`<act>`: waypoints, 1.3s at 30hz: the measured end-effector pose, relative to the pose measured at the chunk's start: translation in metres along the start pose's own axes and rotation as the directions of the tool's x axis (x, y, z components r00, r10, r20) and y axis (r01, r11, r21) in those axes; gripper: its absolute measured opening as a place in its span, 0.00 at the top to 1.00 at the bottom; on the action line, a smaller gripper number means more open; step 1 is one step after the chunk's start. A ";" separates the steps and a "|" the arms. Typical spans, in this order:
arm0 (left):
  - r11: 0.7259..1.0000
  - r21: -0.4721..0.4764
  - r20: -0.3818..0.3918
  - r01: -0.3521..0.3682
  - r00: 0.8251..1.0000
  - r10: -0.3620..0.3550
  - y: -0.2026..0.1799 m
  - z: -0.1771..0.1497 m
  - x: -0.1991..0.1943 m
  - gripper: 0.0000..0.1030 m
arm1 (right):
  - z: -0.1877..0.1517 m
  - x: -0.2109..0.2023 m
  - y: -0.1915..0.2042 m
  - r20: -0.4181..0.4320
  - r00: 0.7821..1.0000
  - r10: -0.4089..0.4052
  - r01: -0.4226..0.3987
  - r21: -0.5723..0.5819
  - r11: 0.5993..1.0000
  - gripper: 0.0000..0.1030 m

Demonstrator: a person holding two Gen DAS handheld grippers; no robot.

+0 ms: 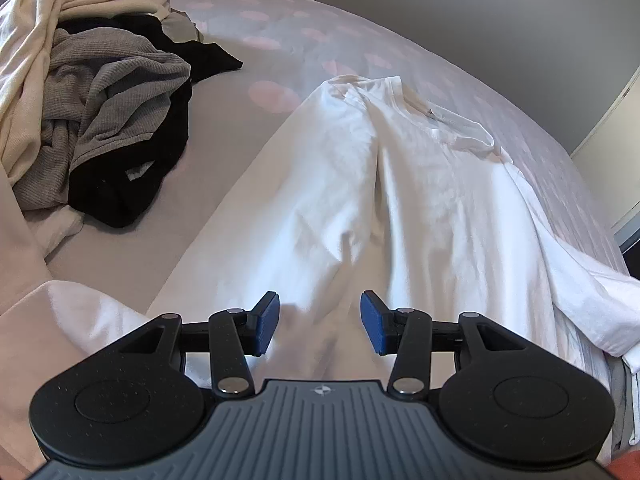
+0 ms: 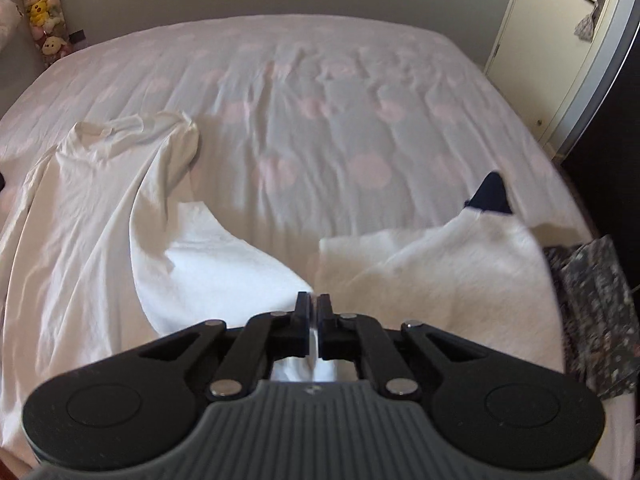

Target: Fold clothes

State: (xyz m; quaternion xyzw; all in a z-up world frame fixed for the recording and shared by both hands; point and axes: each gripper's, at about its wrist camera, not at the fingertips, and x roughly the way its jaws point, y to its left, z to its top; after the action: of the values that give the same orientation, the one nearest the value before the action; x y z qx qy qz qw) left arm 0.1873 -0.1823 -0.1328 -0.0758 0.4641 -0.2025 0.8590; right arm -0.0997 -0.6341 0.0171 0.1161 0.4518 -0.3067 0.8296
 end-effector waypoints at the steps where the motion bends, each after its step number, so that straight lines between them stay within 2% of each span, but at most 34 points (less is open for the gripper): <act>1: 1.000 -0.003 0.001 0.001 1.000 -0.001 0.000 0.000 0.001 0.58 | 0.009 -0.003 -0.005 0.009 1.000 -0.020 0.020 0.001 1.000 0.97; 7: 1.000 -0.005 -0.008 -0.004 1.000 0.004 0.004 0.005 0.011 0.58 | 0.060 -0.014 -0.035 0.037 0.989 -0.143 0.143 0.010 0.990 0.97; 12: 1.000 -0.011 -0.007 -0.018 1.000 0.018 0.008 0.012 0.021 0.58 | 0.089 0.001 -0.069 0.010 0.962 -0.273 0.273 0.026 0.962 0.97; 19: 1.000 -0.012 -0.030 -0.022 0.999 0.022 0.011 0.016 0.034 0.58 | 0.084 0.072 -0.100 -0.077 0.941 -0.330 0.333 0.032 0.942 0.97; 24: 1.000 -0.007 -0.038 -0.028 0.999 0.028 0.010 0.018 0.040 0.58 | 0.072 0.105 -0.108 -0.046 0.929 -0.368 0.369 0.020 0.929 0.95; 25: 1.000 -0.003 -0.040 -0.031 0.999 0.031 0.009 0.018 0.041 0.58 | 0.071 0.106 -0.110 -0.036 0.928 -0.370 0.371 0.025 0.928 0.92; 28: 0.999 0.003 -0.044 -0.039 0.998 0.039 0.007 0.019 0.044 0.58 | 0.068 0.104 -0.118 -0.008 0.934 -0.357 0.357 0.074 0.931 0.74; 29: 0.999 0.003 -0.044 -0.039 0.998 0.039 0.007 0.019 0.044 0.58 | 0.066 0.101 -0.121 0.004 0.938 -0.347 0.345 0.097 0.933 0.73; 33: 0.999 -0.005 -0.039 -0.033 0.999 0.032 0.008 0.019 0.040 0.58 | 0.053 0.086 -0.133 0.035 0.947 -0.320 0.308 0.191 0.932 0.71; 36: 1.000 -0.018 -0.033 -0.026 0.999 0.025 0.009 0.018 0.037 0.58 | 0.035 0.081 -0.145 0.026 0.956 -0.294 0.275 0.276 0.921 0.71; 39: 0.999 -0.028 -0.031 -0.025 0.999 0.025 0.009 0.018 0.035 0.58 | 0.014 0.083 -0.155 0.022 0.974 -0.227 0.200 0.395 0.897 0.70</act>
State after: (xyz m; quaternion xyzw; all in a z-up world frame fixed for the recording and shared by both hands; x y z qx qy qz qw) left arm 0.2222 -0.1898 -0.1522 -0.0789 0.4807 -0.1863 0.8532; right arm -0.1519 -0.7957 -0.0299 0.2183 0.3633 -0.4835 0.7659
